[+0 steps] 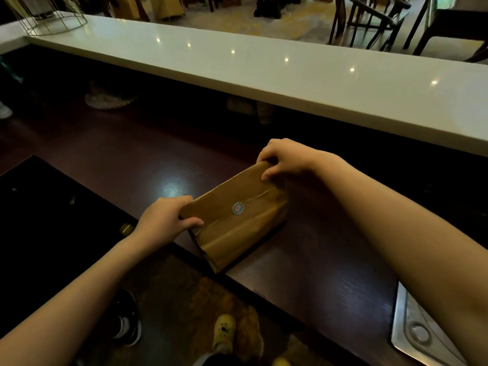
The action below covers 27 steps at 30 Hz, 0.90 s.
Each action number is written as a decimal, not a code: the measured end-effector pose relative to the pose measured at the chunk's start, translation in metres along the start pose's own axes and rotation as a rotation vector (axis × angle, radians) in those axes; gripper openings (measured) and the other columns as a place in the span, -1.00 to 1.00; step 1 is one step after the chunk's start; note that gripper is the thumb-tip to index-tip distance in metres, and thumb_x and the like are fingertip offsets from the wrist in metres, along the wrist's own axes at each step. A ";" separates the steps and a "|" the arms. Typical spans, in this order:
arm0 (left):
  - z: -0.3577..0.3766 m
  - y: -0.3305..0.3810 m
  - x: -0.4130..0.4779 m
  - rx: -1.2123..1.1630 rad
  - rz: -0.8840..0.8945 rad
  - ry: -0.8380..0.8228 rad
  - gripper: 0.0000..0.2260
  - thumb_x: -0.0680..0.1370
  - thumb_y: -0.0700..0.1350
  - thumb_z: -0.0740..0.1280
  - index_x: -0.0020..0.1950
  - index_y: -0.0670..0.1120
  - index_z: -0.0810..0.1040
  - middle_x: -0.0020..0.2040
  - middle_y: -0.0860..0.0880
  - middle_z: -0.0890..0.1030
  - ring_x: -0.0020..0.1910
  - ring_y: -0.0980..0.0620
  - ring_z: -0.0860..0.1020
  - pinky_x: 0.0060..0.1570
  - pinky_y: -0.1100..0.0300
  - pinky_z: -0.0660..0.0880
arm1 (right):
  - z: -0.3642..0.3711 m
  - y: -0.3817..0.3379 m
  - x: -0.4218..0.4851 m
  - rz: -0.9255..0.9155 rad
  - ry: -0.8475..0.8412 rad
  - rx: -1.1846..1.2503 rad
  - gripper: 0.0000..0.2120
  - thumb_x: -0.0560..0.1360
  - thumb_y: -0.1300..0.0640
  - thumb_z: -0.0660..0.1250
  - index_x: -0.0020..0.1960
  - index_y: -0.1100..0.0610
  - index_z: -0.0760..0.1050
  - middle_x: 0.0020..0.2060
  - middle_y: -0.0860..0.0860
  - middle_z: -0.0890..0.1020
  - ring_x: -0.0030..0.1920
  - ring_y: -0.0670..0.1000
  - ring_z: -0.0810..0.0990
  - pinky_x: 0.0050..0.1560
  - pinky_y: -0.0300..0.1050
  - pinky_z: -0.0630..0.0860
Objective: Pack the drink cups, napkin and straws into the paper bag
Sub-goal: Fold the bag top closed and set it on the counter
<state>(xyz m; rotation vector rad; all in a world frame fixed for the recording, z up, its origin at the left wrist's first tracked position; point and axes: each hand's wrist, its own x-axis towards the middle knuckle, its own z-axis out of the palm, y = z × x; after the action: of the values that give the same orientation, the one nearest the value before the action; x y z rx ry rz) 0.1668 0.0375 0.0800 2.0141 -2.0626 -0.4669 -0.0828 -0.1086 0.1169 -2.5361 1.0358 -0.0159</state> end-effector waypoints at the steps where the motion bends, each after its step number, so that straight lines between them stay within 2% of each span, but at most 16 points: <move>1: -0.001 0.000 0.000 0.009 0.001 0.001 -0.79 0.37 0.04 0.44 -0.14 -0.06 0.54 -0.37 0.04 0.52 -0.37 0.05 0.49 -0.33 0.11 0.42 | -0.002 0.001 0.000 0.008 0.007 0.011 -0.70 0.46 0.07 0.38 0.18 0.08 0.54 0.01 -0.03 0.47 0.06 -0.07 0.41 0.10 -0.23 0.33; 4: -0.003 0.000 0.000 0.033 0.001 -0.008 -0.77 0.36 0.08 0.44 -0.15 -0.03 0.53 -0.36 0.04 0.53 -0.36 0.07 0.49 -0.35 0.15 0.40 | -0.007 0.007 -0.002 0.055 0.024 0.066 -0.73 0.47 0.09 0.37 0.16 0.07 0.55 -0.02 -0.09 0.46 0.04 -0.11 0.40 0.11 -0.21 0.36; 7: -0.012 0.004 0.001 0.033 -0.012 -0.092 -0.73 0.32 0.21 0.41 -0.28 0.06 0.45 -0.38 0.07 0.50 -0.35 0.09 0.48 -0.35 0.16 0.37 | -0.005 0.012 -0.005 0.113 0.006 0.226 -0.72 0.47 0.09 0.37 0.18 0.01 0.53 0.05 -0.10 0.50 0.12 -0.08 0.46 0.14 -0.18 0.39; 10: -0.028 0.019 0.010 -0.067 0.008 -0.184 -0.55 0.25 0.40 0.26 -0.08 0.10 0.53 -0.20 0.14 0.57 -0.18 0.16 0.54 -0.19 0.20 0.47 | -0.002 0.011 -0.011 0.143 0.008 0.327 -0.57 0.46 0.03 0.38 0.31 -0.01 0.43 0.19 -0.08 0.49 0.21 -0.10 0.41 0.14 -0.22 0.30; 11: -0.032 0.026 0.017 -0.089 0.029 -0.187 -0.53 0.28 0.39 0.24 -0.02 0.09 0.53 -0.15 0.13 0.58 -0.12 0.15 0.54 -0.14 0.22 0.48 | -0.002 0.010 -0.014 0.146 0.024 0.343 -0.52 0.45 0.00 0.38 0.35 -0.01 0.39 0.23 -0.07 0.49 0.24 -0.09 0.40 0.15 -0.23 0.28; 14: -0.036 0.053 0.041 -0.085 0.103 -0.175 -0.64 0.43 0.21 0.30 0.09 0.00 0.56 -0.04 0.03 0.62 -0.04 0.09 0.56 -0.06 0.19 0.51 | 0.001 0.003 -0.022 0.148 0.090 0.323 -0.44 0.44 -0.05 0.38 0.39 0.02 0.33 0.29 -0.02 0.48 0.31 -0.04 0.40 0.17 -0.26 0.28; 16: -0.034 0.066 0.053 -0.055 0.127 -0.208 -0.62 0.42 0.19 0.32 0.12 0.00 0.53 -0.05 0.02 0.60 -0.07 0.08 0.55 -0.10 0.20 0.49 | 0.007 -0.003 -0.028 0.145 0.153 0.209 -0.40 0.42 -0.09 0.39 0.39 0.03 0.33 0.32 0.00 0.46 0.34 0.00 0.37 0.25 -0.22 0.27; 17: -0.032 0.069 0.056 -0.028 0.126 -0.237 -0.60 0.40 0.19 0.35 0.12 0.00 0.51 -0.06 0.03 0.58 -0.08 0.08 0.54 -0.12 0.20 0.49 | 0.011 -0.007 -0.030 0.136 0.179 0.115 -0.37 0.40 -0.14 0.39 0.40 0.02 0.33 0.35 -0.01 0.44 0.37 0.02 0.33 0.34 -0.13 0.24; 19: -0.023 0.071 0.059 0.058 0.123 -0.267 -0.58 0.36 0.18 0.40 0.12 0.01 0.49 -0.08 0.05 0.54 -0.09 0.07 0.52 -0.12 0.14 0.49 | 0.026 -0.017 -0.036 0.106 0.199 -0.049 -0.29 0.35 -0.24 0.37 0.42 -0.03 0.29 0.41 -0.02 0.36 0.45 0.06 0.21 0.47 0.09 0.09; 20: -0.017 0.069 0.060 0.098 0.129 -0.253 -0.60 0.36 0.15 0.41 0.10 0.00 0.49 -0.08 0.04 0.55 -0.09 0.04 0.52 -0.12 0.11 0.50 | 0.034 -0.023 -0.038 0.097 0.202 -0.105 -0.26 0.34 -0.26 0.37 0.43 -0.03 0.26 0.44 -0.03 0.31 0.48 0.07 0.15 0.48 0.14 -0.01; 23: -0.006 0.064 0.061 0.134 0.157 -0.173 -0.69 0.39 0.06 0.40 0.04 -0.03 0.48 -0.10 0.00 0.57 -0.08 -0.04 0.55 -0.20 0.09 0.46 | 0.056 -0.037 -0.034 0.131 0.279 -0.236 -0.19 0.35 -0.18 0.41 0.48 0.03 0.16 0.49 0.02 0.21 0.52 0.08 0.06 0.49 0.14 -0.13; 25: -0.003 0.061 0.061 0.105 0.148 -0.157 -0.73 0.40 0.03 0.39 0.02 -0.03 0.47 -0.13 0.02 0.55 -0.08 -0.05 0.56 -0.21 0.10 0.43 | 0.070 -0.044 -0.032 0.171 0.397 -0.274 -0.22 0.36 -0.04 0.44 0.47 0.11 0.19 0.49 0.08 0.23 0.51 0.11 0.10 0.49 0.11 -0.09; 27: -0.001 0.059 0.061 0.082 0.128 -0.168 -0.74 0.41 0.03 0.38 0.02 -0.04 0.48 -0.10 -0.03 0.60 -0.07 -0.07 0.58 -0.16 0.06 0.49 | 0.092 -0.054 -0.036 0.212 0.586 -0.198 -0.37 0.36 0.08 0.44 0.37 0.18 0.35 0.38 0.13 0.40 0.42 0.13 0.28 0.46 0.12 0.16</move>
<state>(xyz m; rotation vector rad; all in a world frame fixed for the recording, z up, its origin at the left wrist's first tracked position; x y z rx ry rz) 0.1104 -0.0227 0.0989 1.9311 -2.3299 -0.5522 -0.0581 -0.0169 0.0573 -2.6421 1.5857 -0.6611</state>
